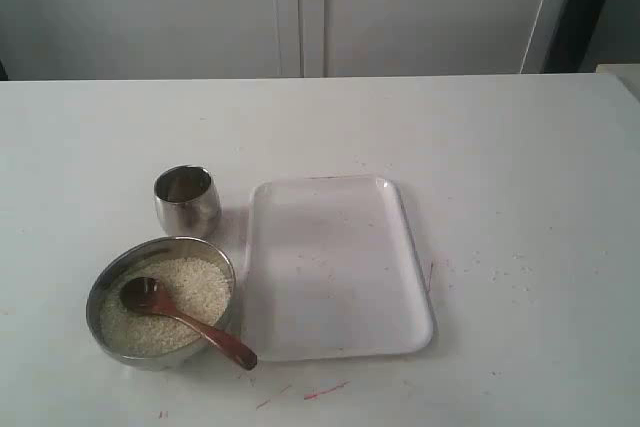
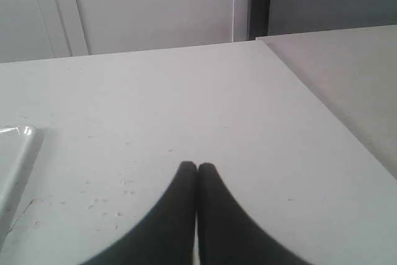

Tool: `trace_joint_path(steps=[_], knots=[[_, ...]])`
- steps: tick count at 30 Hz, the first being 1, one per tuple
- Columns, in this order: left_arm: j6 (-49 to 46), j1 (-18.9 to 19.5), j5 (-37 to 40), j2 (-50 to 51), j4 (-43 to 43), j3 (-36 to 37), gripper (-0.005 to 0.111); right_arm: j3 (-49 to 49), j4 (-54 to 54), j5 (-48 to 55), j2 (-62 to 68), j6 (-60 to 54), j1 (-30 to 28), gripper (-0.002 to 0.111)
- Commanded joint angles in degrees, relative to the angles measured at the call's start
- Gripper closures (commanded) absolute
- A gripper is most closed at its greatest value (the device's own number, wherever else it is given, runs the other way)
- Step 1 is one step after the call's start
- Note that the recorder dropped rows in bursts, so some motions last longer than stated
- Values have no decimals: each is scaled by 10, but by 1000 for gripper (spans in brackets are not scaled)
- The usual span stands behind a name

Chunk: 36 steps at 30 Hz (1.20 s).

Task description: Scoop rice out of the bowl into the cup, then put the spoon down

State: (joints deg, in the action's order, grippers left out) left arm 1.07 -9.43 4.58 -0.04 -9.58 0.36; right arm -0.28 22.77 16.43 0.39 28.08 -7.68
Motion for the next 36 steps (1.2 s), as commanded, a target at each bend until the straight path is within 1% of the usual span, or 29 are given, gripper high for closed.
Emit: trace_joint_path(steps=[1,5,13,20,24,29,31,32,34,36], knots=[[0,-4,-2,0,-5,-4,92,3,3,-1,-4,1,-4,108],[0,-4,-2,0,-5,-4,92,3,3,-28,-4,5,-4,108],[0,-4,-2,0,-5,-4,92,3,2,-142,-4,5,-4,108],[0,-4,-2,0,-5,-4,92,3,-2,-169,-4,10,-4,108],[0,-4,-2,0,-5,-4,92,3,-2,-200,-4,76,-4,108],[0,-4,-2,0,-5,-4,92,3,-2,-248,-4,222,-4,108],[0,-4,-2,0,-5,-4,92,3,-1,-251,-4,274,-4,108],[0,-4,-2,0,-5,-4,92,-1,1,-239,-4,299,-4,108],[0,-4,-2,0,-5,-4,92,-27,1,-183,-4,345,0,108],[0,-4,-2,0,-5,-4,92,-64,1,-118,-4,339,15,108]])
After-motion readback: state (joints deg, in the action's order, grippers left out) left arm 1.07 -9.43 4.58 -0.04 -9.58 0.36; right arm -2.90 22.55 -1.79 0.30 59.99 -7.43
